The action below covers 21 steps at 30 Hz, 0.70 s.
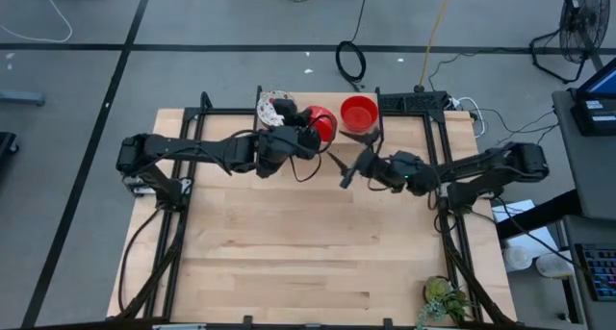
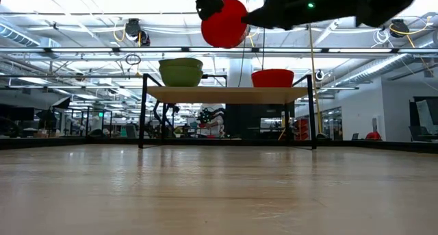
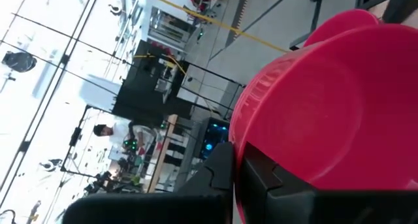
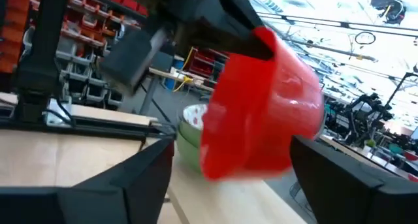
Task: Pick & Place Mini bowls
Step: Stack the red bowl on the red bowls on the shelf
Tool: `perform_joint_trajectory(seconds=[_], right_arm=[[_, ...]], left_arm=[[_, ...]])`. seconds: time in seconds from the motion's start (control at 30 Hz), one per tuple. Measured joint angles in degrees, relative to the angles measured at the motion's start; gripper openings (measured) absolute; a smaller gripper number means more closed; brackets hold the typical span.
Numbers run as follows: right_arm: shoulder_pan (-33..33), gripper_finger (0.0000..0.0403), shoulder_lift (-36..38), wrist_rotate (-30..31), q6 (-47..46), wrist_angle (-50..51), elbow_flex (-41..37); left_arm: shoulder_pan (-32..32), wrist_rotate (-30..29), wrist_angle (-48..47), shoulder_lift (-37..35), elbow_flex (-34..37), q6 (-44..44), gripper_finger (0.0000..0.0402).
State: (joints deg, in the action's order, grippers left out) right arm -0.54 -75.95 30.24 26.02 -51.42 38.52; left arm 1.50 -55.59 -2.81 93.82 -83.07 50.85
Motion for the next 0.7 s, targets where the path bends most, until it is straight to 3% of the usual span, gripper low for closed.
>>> perform_joint_trajectory(seconds=[0.1,0.27,0.37,0.53,0.7], right_arm=[[-0.06,0.0304,-3.22,1.49,0.33,-0.19,3.67],[-0.26,0.0294,-5.76,14.12,3.98,-0.26,7.07],[-0.30,0.0276,-5.74,17.54,5.96,-0.76,7.18],[-0.56,0.0222,-5.74,17.48,6.37,-1.11,7.18],[-0.52,0.0127,-5.74,16.80,8.43,-1.05,7.18]], left_arm=[[-0.02,-0.26,-0.07,0.01,0.00,-0.37,0.0004],[-0.17,-0.14,-0.09,0.04,0.00,-0.54,0.0006],[-0.24,-0.33,-0.03,0.04,0.00,-1.10,0.0004],[-0.20,-0.22,-0.04,0.04,0.00,-3.21,0.0013],[-0.29,0.05,-0.04,0.04,0.00,-4.96,0.0005]])
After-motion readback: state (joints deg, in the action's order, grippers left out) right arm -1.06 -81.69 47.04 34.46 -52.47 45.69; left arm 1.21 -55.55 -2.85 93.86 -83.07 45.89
